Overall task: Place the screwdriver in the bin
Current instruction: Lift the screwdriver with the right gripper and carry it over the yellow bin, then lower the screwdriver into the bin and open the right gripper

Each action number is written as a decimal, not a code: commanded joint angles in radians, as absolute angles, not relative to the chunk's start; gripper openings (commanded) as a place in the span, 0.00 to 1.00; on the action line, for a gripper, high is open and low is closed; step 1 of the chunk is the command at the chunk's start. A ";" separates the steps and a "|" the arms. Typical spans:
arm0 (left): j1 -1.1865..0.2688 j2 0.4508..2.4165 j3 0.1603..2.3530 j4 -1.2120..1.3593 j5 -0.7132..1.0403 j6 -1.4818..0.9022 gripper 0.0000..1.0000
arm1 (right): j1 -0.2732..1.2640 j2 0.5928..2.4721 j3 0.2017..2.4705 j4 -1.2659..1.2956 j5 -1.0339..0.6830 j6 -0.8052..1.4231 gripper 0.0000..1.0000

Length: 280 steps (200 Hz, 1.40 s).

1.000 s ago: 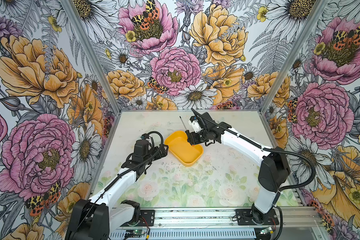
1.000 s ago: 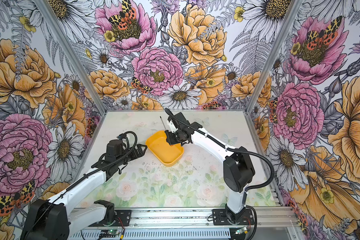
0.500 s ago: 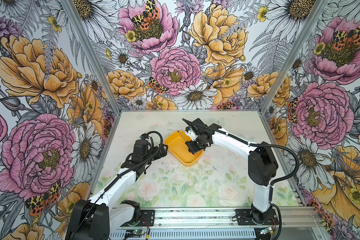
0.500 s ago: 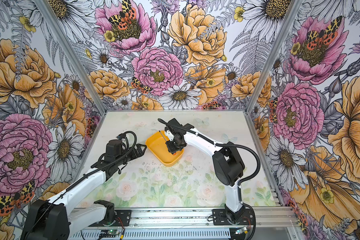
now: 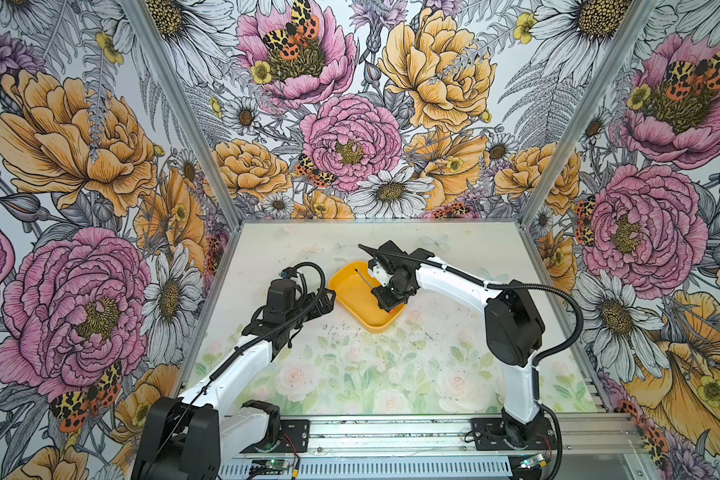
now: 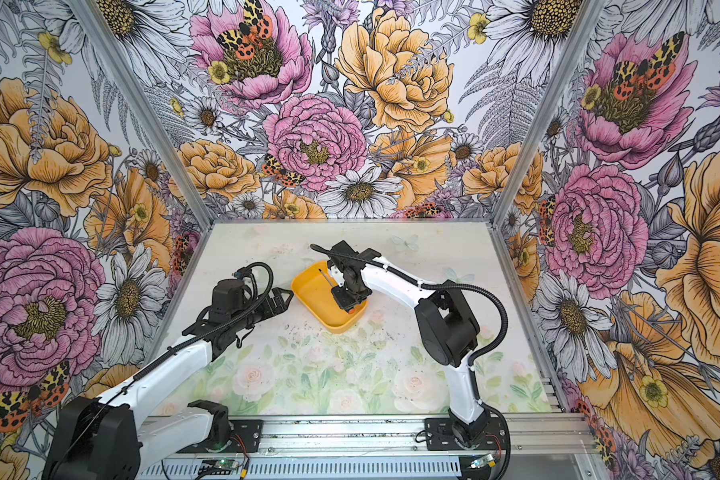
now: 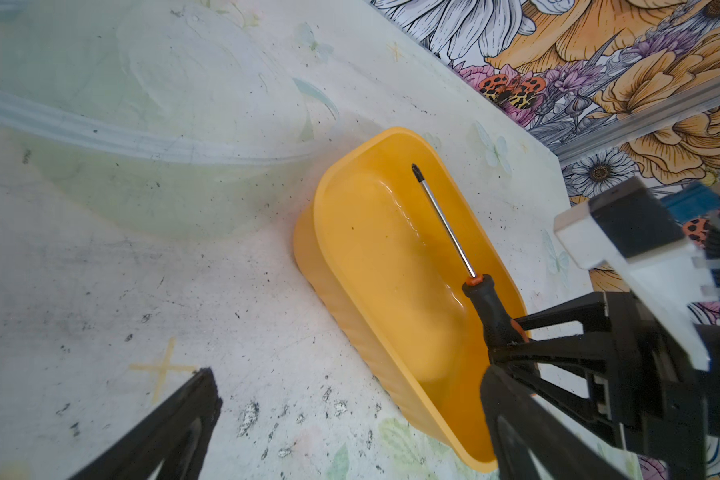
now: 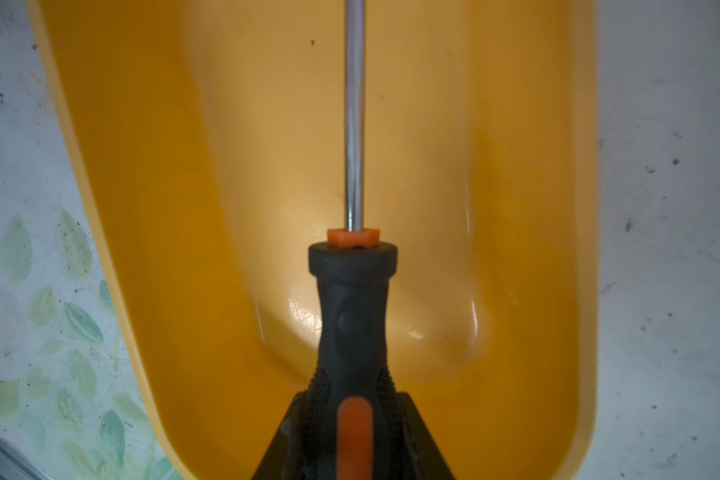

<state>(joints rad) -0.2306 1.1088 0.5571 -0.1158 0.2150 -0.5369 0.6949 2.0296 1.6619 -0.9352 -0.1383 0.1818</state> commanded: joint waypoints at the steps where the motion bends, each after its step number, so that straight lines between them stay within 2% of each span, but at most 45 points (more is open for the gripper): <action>1: -0.221 1.114 0.549 -0.094 0.241 -0.545 0.99 | 0.707 2.047 1.703 -0.939 -0.106 0.168 0.00; 280: -0.203 1.090 0.526 -0.087 0.249 -0.546 0.99 | 0.732 2.142 1.737 -0.940 -0.011 0.186 0.00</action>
<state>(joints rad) -0.2173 1.1069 0.5438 -0.1150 0.2272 -0.5373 0.7235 2.1197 1.6993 -0.9466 -0.0357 0.1818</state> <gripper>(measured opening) 0.988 0.302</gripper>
